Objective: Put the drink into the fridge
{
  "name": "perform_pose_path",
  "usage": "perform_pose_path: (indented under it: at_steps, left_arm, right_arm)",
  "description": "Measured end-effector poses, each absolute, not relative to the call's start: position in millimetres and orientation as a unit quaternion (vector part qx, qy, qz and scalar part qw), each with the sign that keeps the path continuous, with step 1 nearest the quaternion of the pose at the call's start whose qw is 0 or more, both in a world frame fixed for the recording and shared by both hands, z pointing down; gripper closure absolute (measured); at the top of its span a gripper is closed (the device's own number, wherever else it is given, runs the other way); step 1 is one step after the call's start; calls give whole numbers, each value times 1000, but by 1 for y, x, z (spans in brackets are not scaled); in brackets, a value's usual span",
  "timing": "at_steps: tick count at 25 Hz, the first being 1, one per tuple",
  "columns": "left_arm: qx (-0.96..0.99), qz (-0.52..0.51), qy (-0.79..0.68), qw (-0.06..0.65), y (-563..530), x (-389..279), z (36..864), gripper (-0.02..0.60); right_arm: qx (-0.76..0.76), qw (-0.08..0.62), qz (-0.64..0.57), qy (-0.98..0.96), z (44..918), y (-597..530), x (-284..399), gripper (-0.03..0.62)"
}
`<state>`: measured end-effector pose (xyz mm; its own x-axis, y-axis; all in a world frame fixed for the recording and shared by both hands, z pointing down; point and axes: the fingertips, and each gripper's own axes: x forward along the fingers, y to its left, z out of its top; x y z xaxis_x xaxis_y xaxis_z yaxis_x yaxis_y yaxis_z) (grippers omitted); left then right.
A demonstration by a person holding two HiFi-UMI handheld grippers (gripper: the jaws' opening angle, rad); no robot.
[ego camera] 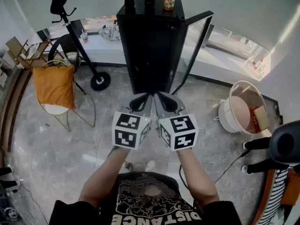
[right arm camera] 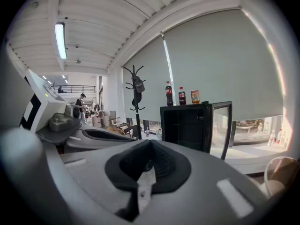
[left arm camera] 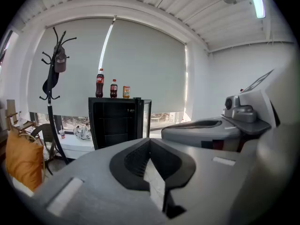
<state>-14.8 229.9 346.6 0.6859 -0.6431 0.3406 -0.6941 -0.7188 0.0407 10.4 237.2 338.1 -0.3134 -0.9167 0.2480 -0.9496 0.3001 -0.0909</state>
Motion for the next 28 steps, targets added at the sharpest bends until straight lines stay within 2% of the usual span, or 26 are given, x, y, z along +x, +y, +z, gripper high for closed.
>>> perform_pose_path:
  at_steps: [15, 28]
  left_arm:
    - [914, 149, -369, 84, 218, 5, 345, 578]
    - [924, 135, -345, 99, 128, 2, 352, 578]
  right_arm:
    - [584, 70, 114, -801, 339, 226, 34, 594]
    - [593, 89, 114, -792, 349, 142, 23, 592]
